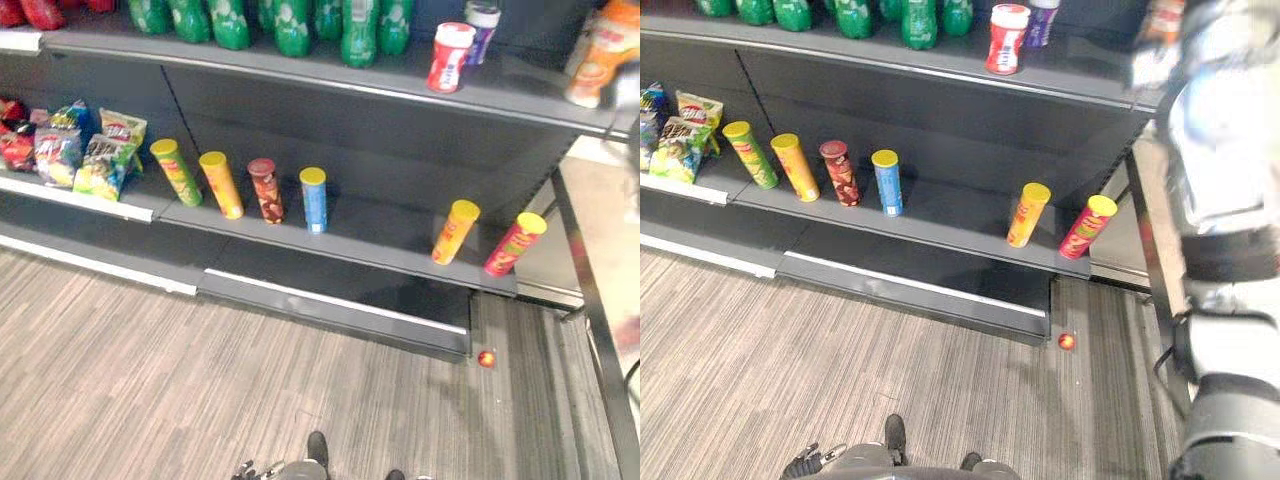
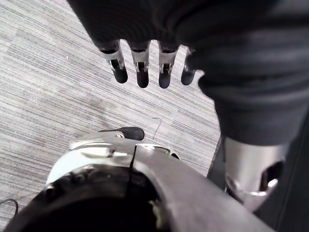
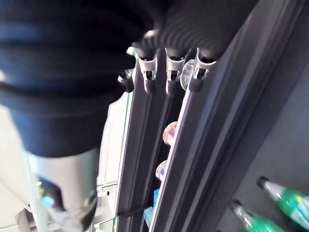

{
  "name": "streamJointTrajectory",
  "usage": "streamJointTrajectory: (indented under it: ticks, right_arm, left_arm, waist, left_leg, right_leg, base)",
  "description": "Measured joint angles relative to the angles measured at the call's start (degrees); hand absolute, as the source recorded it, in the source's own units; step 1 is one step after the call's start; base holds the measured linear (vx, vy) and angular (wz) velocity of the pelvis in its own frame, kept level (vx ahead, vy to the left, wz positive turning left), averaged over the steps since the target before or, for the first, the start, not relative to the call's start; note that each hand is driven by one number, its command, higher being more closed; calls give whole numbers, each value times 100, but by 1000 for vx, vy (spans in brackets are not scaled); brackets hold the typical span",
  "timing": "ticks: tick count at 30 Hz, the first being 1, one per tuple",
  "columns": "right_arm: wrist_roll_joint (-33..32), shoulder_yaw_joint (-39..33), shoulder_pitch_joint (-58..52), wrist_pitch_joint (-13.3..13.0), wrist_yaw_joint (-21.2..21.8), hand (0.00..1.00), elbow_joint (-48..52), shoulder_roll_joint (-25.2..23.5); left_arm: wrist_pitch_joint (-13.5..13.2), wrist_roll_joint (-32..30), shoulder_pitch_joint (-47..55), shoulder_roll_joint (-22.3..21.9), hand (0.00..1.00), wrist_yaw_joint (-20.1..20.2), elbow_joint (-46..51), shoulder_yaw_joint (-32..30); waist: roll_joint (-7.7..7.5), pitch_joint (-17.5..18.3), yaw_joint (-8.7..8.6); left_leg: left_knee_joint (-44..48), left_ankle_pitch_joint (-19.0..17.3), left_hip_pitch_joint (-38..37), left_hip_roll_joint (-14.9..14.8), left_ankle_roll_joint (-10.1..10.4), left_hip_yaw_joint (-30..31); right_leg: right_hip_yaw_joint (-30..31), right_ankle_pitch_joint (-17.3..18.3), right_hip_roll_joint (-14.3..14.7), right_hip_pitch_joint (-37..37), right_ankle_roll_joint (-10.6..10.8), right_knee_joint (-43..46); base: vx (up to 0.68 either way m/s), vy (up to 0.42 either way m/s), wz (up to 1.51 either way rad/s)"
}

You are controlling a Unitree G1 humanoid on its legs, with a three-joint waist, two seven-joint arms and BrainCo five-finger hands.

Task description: Put the gum and the chips on the shelf.

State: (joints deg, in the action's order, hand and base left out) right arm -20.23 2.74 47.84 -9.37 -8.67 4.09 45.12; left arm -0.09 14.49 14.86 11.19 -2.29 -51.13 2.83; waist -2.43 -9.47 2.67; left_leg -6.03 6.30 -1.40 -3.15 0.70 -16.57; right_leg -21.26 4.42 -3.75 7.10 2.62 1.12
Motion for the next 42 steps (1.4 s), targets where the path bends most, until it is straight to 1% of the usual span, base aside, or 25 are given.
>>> streamJointTrajectory:
  ticks: [1, 3, 5, 6, 8, 9, 10, 12, 14, 16, 19, 21, 22, 23, 24, 25, 26, 29, 30, 32, 33, 36, 38, 40, 42]
  right_arm:
    - [3, -104, -515, 66, 132, 0, 422, -250]
    - [31, -324, -1299, 87, 306, 0, 1019, -646]
    - [224, -473, -2368, 68, 668, 0, 1736, -1274]
    - [228, -437, -2870, 75, 965, 0, 2013, -1553]
    - [217, -384, -3524, 73, 1337, 0, 2231, -1921]
    - [199, -284, -3860, 78, 1600, 0, 2260, -2084]
    - [159, -197, -4023, 92, 1737, 0, 2271, -2142]
    - [79, 206, -4648, 183, 2233, 0, 2375, -2314]
    - [-252, 517, -5094, 368, 2512, 0, 2437, -2453]
    - [-328, 1131, -5568, 520, 2800, 0, 2129, -2591]
    - [-202, 1757, -5892, 605, 2975, 0, 1397, -2615]
    - [20, 2113, -5991, 853, 3037, 0, 266, -2819]
    - [26, 2139, -5997, 942, 3032, 0, -57, -2914]
    - [108, 2150, -5998, 1063, 2996, 0, -590, -3066]
    - [320, 2155, -5999, 1104, 2891, 0, -1308, -3222]
    - [554, 2157, -6000, 1117, 2778, 0, -1944, -3311]
    - [668, 2152, -6002, 1120, 2687, 0, -2239, -3343]
    - [997, 1601, -6040, 1100, 2099, 0, -3714, -3634]
    - [1121, 1439, -6039, 1080, 1968, 0, -3938, -3679]
    - [1160, 849, -6012, 1019, 1669, 0, -4400, -3815]
    - [1340, 512, -5878, 1004, 1452, 0, -4777, -3927]
    - [1521, -377, -5586, 1077, 1000, 0, -5583, -4043]
    - [1590, -808, -5521, 1123, 785, 0, -5847, -4070]
    - [1831, -1107, -5576, 1200, 626, 0, -6119, -4054]
    - [2010, -1195, -5755, 1296, 572, 0, -6258, -4047]
  left_arm:
    - [-52, 0, -2, -18, 0, -16, -86, -35]
    - [-65, -18, 3, -97, 0, -37, -136, -171]
    - [-83, -156, 42, -211, 0, -160, -147, -328]
    - [-119, -187, 64, -222, 0, -193, -145, -330]
    - [-184, -189, 67, -243, 0, -250, -146, -337]
    - [-219, -188, 68, -255, 0, -306, -145, -364]
    - [-230, -189, 69, -259, 0, -336, -145, -372]
    - [-247, -211, 74, -259, 0, -413, -144, -375]
    - [-251, -222, 91, -257, 0, -429, -138, -374]
    - [-252, -223, 127, -230, 0, -519, -157, -311]
    - [-247, -218, 102, -201, 0, -606, -271, -250]
    - [-247, -219, 78, -189, 0, -655, -335, -196]
    - [-247, -220, 64, -190, 0, -661, -358, -195]
    - [-245, -220, 53, -192, 0, -673, -370, -193]
    - [-244, -221, 45, -195, 0, -693, -371, -179]
    - [-241, -220, 38, -196, 0, -705, -373, -151]
    - [-237, -221, 35, -200, 0, -720, -377, -149]
    - [-223, -220, 30, -208, 0, -747, -429, -157]
    - [-219, -220, 26, -210, 0, -745, -448, -162]
    - [-175, -221, 5, -223, 0, -730, -521, -221]
    - [-153, -220, -19, -229, 0, -679, -577, -279]
    - [-102, -217, -73, -245, 0, -613, -637, -359]
    - [-94, -193, -138, -271, 0, -602, -817, -466]
    - [-87, -179, -144, -292, 0, -594, -875, -557]
    - [-88, -177, -182, -290, 0, -574, -967, -584]
  waist:
    - [3, 16, -67]
    - [12, 41, -111]
    - [47, 99, -170]
    - [66, 134, -252]
    - [86, 179, -283]
    - [84, 187, -316]
    - [80, 199, -338]
    - [63, 220, -381]
    - [49, 251, -390]
    - [19, 295, -397]
    - [20, 355, -408]
    - [29, 393, -410]
    - [32, 394, -410]
    - [34, 395, -409]
    - [35, 396, -404]
    - [46, 400, -403]
    - [52, 400, -404]
    - [66, 394, -412]
    - [70, 393, -415]
    - [77, 402, -431]
    - [69, 401, -438]
    - [67, 389, -420]
    - [74, 363, -420]
    - [69, 359, -422]
    - [73, 355, -432]
  left_leg:
    - [0, -23, -16, -15, 12, -48]
    - [0, -24, -65, -20, 8, -136]
    - [-1, -54, -110, -24, 8, -199]
    - [-1, -64, -104, -24, 8, -223]
    - [-1, -81, -92, -35, 19, -327]
    - [-1, -92, -106, -37, 25, -339]
    - [-1, -111, -106, -37, 31, -343]
    - [-1, -139, -109, -36, 41, -365]
    - [-1, -150, -85, -36, 36, -399]
    - [0, -180, -90, -45, 34, -485]
    - [-1, -215, -94, -22, 16, -509]
    - [-1, -256, -93, -3, -14, -523]
    - [-1, -263, -93, 1, -21, -523]
    - [-1, -271, -93, 8, -26, -523]
    - [-1, -280, -95, 21, -31, -517]
    - [-1, -288, -95, 39, -29, -505]
    - [-1, -294, -98, 47, -20, -500]
    - [-1, -362, -243, 107, -1, -476]
    - [-1, -377, -278, 120, -3, -471]
    - [-1, -414, -312, 152, -6, -472]
    - [-1, -425, -325, 167, -13, -473]
    - [-1, -456, -417, 212, -31, -459]
    - [-1, -491, -496, 239, -30, -459]
    - [-1, -531, -563, 263, -30, -463]
    - [-2, -546, -566, 276, -29, -464]
  right_leg:
    - [71, 0, 11, -12, -2, -6]
    - [146, 0, 13, -17, 0, 0]
    - [245, -1, 9, -19, 3, -1]
    - [271, -4, 6, -44, 9, 1]
    - [336, -19, 7, -92, 35, -1]
    - [379, -25, 8, -94, 45, -1]
    - [389, -27, 8, -96, 47, -1]
    - [447, -21, 7, -112, 76, -1]
    - [486, -18, 4, -173, 91, 6]
    - [590, -48, 5, -189, 56, 0]
    - [607, -24, -12, -170, 88, -1]
    - [610, -19, -32, -170, 87, -1]
    - [610, -19, -37, -170, 87, 0]
    - [608, -19, -44, -168, 87, 1]
    - [604, -19, -55, -158, 86, 3]
    - [595, -20, -68, -140, 86, 2]
    - [588, -20, -78, -137, 87, 4]
    - [554, -5, -133, 17, 109, 12]
    - [550, 3, -146, 44, 118, 22]
    - [551, 55, -189, 46, 146, 87]
    - [553, 64, -203, 47, 147, 95]
    - [531, 86, -242, 129, 179, 88]
    - [524, 104, -267, 208, 204, 78]
    - [530, 129, -288, 259, 220, 76]
    - [531, 156, -305, 256, 237, 88]
  base:
    - [-6, 15, -28]
    - [11, 20, -26]
    - [31, 27, -24]
    - [29, 26, -12]
    - [32, 28, -20]
    - [34, 23, -19]
    - [32, 23, -9]
    - [35, 31, -7]
    - [39, 27, -13]
    - [63, 27, -20]
    - [56, 26, -5]
    - [57, 32, -3]
    - [59, 29, 1]
    - [59, 28, 3]
    - [80, 33, 6]
    - [73, 30, 6]
    - [76, 33, 5]
    - [85, 37, 4]
    - [76, 40, 2]
    - [58, 37, -2]
    - [47, 29, -1]
    - [73, 37, 5]
    - [27, 20, 4]
    - [35, 28, -3]
    - [38, 28, -3]
